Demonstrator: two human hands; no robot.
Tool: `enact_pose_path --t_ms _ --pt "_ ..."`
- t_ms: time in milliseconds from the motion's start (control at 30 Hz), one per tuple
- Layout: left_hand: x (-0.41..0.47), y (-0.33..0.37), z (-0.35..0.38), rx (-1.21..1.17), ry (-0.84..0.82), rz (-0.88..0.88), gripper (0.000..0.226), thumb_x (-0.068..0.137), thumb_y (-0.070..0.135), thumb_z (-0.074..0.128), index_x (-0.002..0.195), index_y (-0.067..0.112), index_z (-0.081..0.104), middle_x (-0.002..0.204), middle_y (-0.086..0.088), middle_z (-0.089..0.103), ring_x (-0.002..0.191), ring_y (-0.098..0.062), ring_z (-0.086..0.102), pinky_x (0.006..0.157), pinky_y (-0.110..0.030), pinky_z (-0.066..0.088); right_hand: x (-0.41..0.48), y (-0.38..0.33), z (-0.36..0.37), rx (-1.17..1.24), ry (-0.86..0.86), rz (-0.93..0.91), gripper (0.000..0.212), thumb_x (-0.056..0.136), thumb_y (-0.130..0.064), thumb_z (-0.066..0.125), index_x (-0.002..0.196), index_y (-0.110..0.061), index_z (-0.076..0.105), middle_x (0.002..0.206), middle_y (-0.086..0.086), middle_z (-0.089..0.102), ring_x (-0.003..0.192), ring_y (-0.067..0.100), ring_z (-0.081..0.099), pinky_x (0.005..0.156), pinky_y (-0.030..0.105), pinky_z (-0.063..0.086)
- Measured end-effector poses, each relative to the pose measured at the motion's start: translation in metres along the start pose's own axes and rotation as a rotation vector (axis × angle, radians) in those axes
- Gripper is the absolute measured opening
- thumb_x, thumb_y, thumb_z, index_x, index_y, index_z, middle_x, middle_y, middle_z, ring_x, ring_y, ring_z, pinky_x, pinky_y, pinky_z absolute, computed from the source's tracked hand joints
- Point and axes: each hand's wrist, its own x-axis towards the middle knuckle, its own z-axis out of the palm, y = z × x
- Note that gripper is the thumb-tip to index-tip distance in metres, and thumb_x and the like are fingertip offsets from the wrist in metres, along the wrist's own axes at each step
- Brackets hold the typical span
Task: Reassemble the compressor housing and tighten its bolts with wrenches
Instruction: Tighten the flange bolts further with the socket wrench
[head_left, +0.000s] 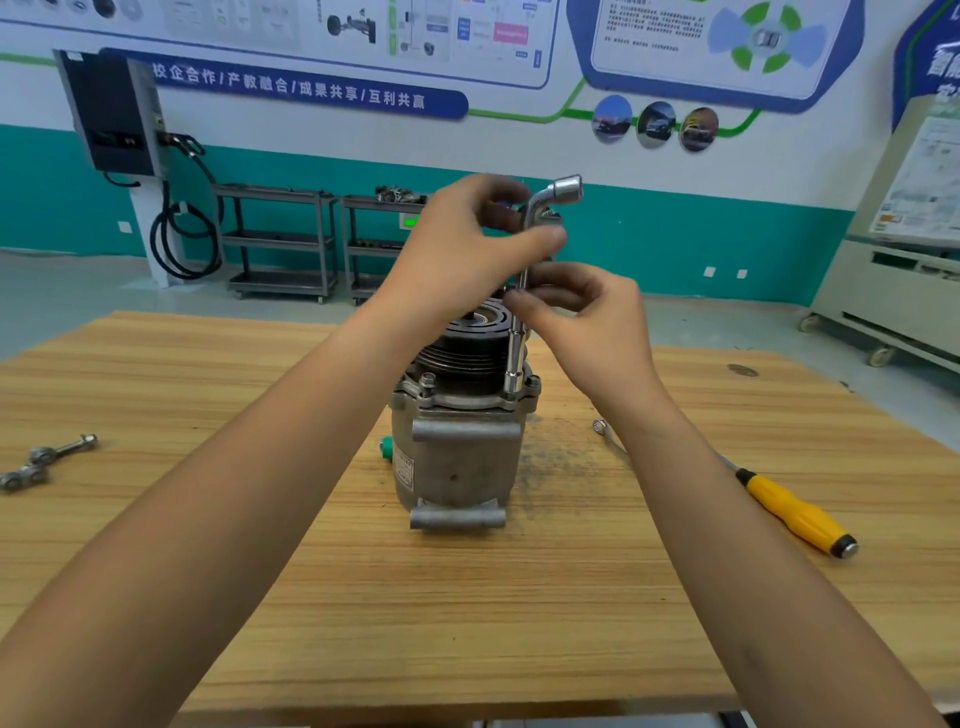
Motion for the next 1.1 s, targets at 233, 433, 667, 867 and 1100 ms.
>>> enact_pose_path --t_ms 233,433,667,867,1100 --pt "-0.001 -0.004 -0.004 -0.002 -0.018 0.03 0.015 0.081 0.013 0.069 0.081 0.026 0.063 0.076 0.016 0.063 0.066 0.011 0.059 0.07 -0.014 0.051 -0.005 -0.003 0.0 -0.105 -0.146 -0.068 0.01 0.088 -0.023 0.063 0.087 -0.033 0.062 0.082 -0.025 0.062 0.083 -0.015 0.054 0.071 0.002 0.039" --pt "-0.007 -0.007 0.001 -0.159 -0.014 0.006 0.02 0.085 0.008 0.062 0.08 0.027 0.06 0.08 0.009 0.066 0.072 0.007 0.063 0.065 -0.015 0.052 -0.002 -0.007 -0.004 -0.146 -0.221 -0.062 0.016 0.095 -0.016 0.051 0.092 -0.029 0.06 0.082 -0.024 0.058 0.082 -0.01 0.052 0.069 0.002 0.037" --pt "-0.01 -0.012 0.008 -0.23 0.089 -0.053 0.018 0.078 0.009 0.073 0.085 0.016 0.058 0.071 0.006 0.062 0.058 0.006 0.059 0.054 -0.01 0.046 -0.003 -0.006 -0.005 -0.217 -0.034 -0.093 0.015 0.08 -0.027 0.072 0.071 -0.029 0.06 0.077 -0.018 0.056 0.078 -0.011 0.051 0.068 0.004 0.035" --pt "-0.01 -0.009 0.007 -0.185 0.049 -0.049 0.013 0.086 0.005 0.061 0.097 0.01 0.057 0.083 0.002 0.064 0.074 -0.001 0.062 0.064 -0.01 0.05 -0.001 -0.003 -0.008 -0.183 -0.234 -0.007 0.016 0.093 -0.016 0.053 0.102 -0.018 0.067 0.108 -0.005 0.057 0.11 0.009 0.049 0.088 0.012 0.035" --pt "-0.015 -0.009 0.007 -0.099 0.011 0.013 0.019 0.083 0.007 0.066 0.1 0.018 0.064 0.088 0.002 0.067 0.085 -0.008 0.065 0.078 -0.021 0.054 -0.005 -0.003 -0.003 -0.195 -0.119 -0.065 0.01 0.086 -0.022 0.065 0.087 -0.031 0.061 0.092 -0.015 0.051 0.091 -0.003 0.049 0.076 0.002 0.035"
